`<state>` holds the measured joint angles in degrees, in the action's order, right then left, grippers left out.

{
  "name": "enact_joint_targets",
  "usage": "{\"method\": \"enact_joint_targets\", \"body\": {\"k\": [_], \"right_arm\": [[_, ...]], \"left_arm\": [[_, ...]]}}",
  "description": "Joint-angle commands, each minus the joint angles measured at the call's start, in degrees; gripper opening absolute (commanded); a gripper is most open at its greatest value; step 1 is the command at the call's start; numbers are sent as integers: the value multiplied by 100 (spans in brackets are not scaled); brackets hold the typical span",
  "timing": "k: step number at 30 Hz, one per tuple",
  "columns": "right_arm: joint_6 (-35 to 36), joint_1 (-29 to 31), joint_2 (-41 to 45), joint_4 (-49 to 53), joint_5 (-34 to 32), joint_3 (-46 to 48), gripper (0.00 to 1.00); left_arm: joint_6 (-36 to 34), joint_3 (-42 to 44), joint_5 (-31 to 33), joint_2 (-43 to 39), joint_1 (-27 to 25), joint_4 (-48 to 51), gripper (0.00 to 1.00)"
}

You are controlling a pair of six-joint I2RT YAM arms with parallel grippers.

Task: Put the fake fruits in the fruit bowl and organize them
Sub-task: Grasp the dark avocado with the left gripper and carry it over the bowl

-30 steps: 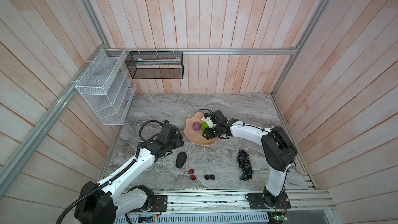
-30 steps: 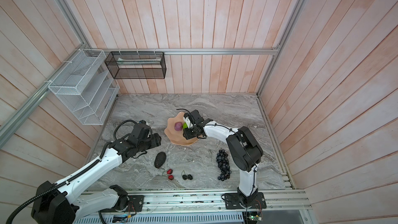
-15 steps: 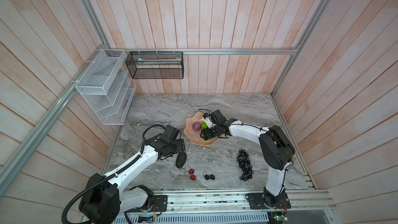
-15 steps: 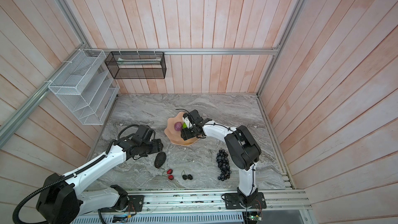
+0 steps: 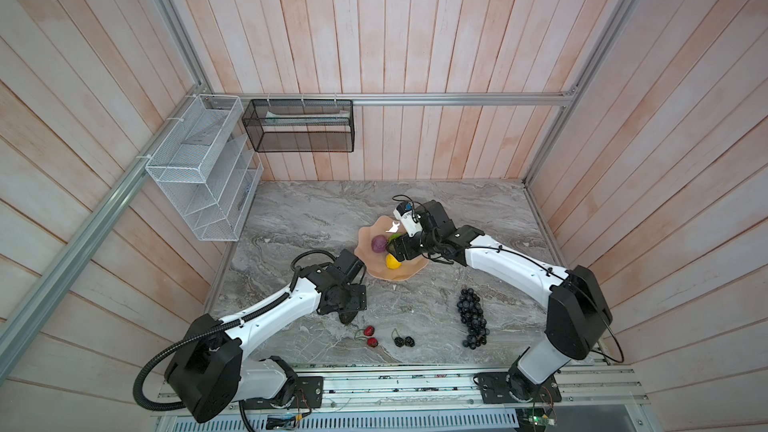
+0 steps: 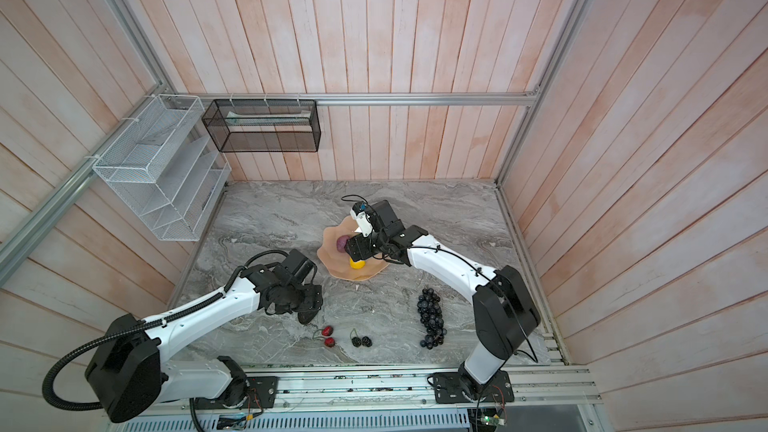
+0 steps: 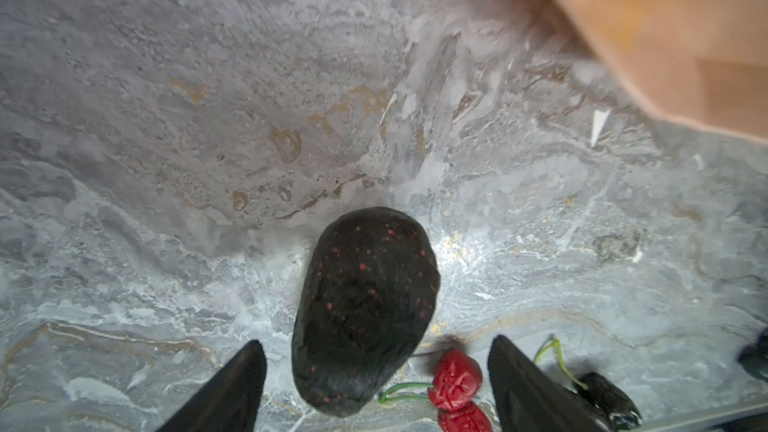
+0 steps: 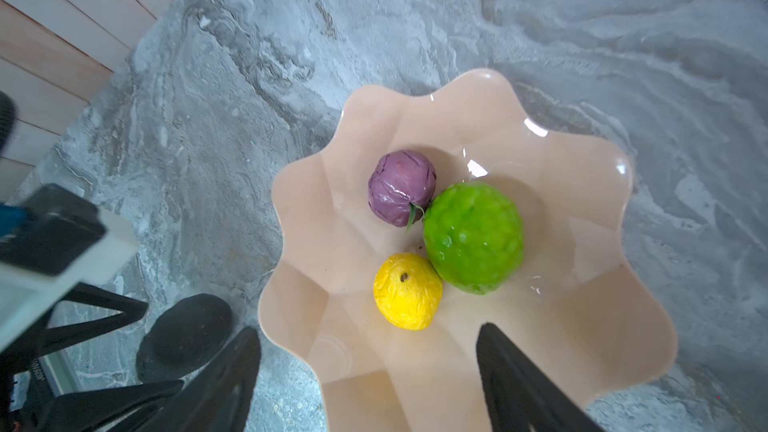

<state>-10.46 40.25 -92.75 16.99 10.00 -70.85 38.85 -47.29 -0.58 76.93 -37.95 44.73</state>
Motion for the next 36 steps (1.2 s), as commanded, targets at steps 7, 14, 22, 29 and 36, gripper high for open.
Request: {"method": "enact_joint_targets", "body": {"k": [7, 14, 22, 29, 36], "right_arm": [[-7, 2, 375, -314, -228, 674, 83], [-105, -15, 589, -557, -264, 1035, 82], [-114, -28, 679, -673, -292, 1203, 82], [-181, -44, 921, -639, -445, 1352, 81], [-408, -190, 1578, -972, -726, 1917, 80]], "left_arm": [[-130, -176, 207, 674, -45, -50, 79], [-73, -65, 68, 724, -45, -256, 55], [-40, 185, -57, 405, -38, -443, 42], [-15, -298, -21, -363, 10, 80, 42], [27, -1267, -1116, -87, 403, -689, 42]]}}
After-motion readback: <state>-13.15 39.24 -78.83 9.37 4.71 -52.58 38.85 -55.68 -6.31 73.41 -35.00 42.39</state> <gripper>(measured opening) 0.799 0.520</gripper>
